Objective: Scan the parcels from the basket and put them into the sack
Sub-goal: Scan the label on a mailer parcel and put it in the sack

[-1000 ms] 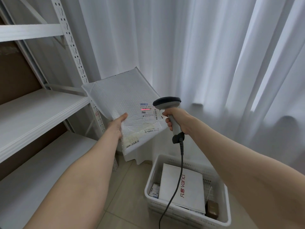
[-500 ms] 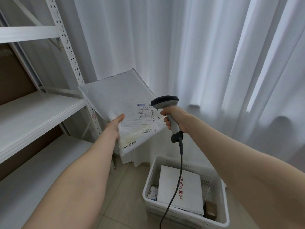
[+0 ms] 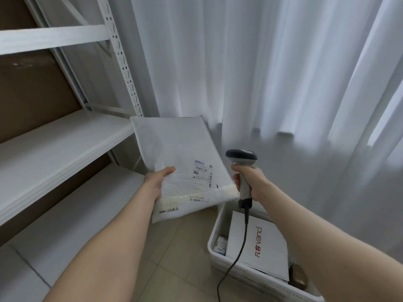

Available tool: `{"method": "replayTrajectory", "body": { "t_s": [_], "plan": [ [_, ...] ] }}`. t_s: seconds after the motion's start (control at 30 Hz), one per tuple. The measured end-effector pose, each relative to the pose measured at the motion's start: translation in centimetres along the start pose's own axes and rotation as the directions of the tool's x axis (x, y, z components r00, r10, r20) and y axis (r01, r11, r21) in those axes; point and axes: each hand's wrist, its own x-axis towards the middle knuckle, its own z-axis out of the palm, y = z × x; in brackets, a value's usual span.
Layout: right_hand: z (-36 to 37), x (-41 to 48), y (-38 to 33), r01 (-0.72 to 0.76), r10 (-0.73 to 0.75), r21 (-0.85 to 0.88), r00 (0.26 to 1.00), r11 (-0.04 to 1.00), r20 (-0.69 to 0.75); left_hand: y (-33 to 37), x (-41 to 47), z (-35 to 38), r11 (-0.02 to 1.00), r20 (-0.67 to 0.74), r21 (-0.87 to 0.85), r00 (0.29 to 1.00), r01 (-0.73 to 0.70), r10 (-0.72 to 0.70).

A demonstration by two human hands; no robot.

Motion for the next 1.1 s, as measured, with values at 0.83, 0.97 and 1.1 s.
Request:
{"method": "replayTrajectory", "body": {
  "t_s": [0.83,0.97,1.1],
  "plan": [
    [22.9,-19.9,26.1,-0.336,0.378,-0.173,0.847,0.926,0.375,-15.5,-25.1,-40.2,0.986,-0.671,0.162,0.736,0.030,0.088],
    [27.9,-22.5,30.2,-0.408,0.439,-0.164,0.825,0.898,0.355,-18.0,-25.8,-46.4,0.982,-0.676,0.176,0.734,0.075,0.065],
    [33.2,-24.3,34.9,-0.514,0.524,-0.111,0.813,0.851,0.253,-20.2,-24.6,-53.3,0.963,-0.622,0.241,0.781,0.121,0.058]
  ]
}}
